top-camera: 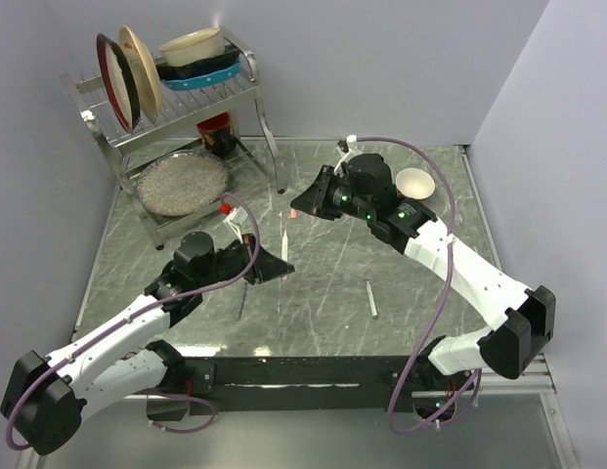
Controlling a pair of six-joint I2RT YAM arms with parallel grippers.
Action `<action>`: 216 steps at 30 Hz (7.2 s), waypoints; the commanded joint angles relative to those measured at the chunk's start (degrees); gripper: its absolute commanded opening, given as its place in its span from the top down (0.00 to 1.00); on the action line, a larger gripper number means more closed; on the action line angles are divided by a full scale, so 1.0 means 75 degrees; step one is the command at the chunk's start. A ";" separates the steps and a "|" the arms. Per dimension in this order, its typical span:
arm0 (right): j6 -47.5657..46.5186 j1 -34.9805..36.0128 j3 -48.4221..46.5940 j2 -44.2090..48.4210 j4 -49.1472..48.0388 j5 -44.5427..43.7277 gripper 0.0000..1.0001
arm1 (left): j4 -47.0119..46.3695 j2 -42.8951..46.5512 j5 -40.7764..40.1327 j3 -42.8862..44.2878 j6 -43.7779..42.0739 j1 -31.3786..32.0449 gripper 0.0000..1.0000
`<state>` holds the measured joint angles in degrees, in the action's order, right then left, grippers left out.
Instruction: Insert the pens into the pen caps
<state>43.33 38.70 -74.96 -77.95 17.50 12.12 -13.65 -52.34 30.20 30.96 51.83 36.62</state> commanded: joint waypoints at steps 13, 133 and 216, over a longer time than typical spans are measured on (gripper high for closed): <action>0.0387 0.0430 0.0268 0.0222 -0.0423 -0.0093 1.00 | -0.0231 0.0134 0.0087 0.0067 -0.0149 0.0039 0.99; 0.0447 0.3453 0.4276 0.2707 -0.1418 0.0105 1.00 | -0.1204 -0.0205 -0.0487 0.0454 -0.1133 0.0016 0.99; -0.0152 0.5200 0.2625 0.1476 -0.1398 -0.0265 1.00 | 0.0074 0.0439 0.0872 0.1674 -0.1146 -0.2434 0.96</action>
<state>39.07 67.77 -54.59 -66.57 -15.64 -11.16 -2.90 -47.70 63.94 39.57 44.03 22.96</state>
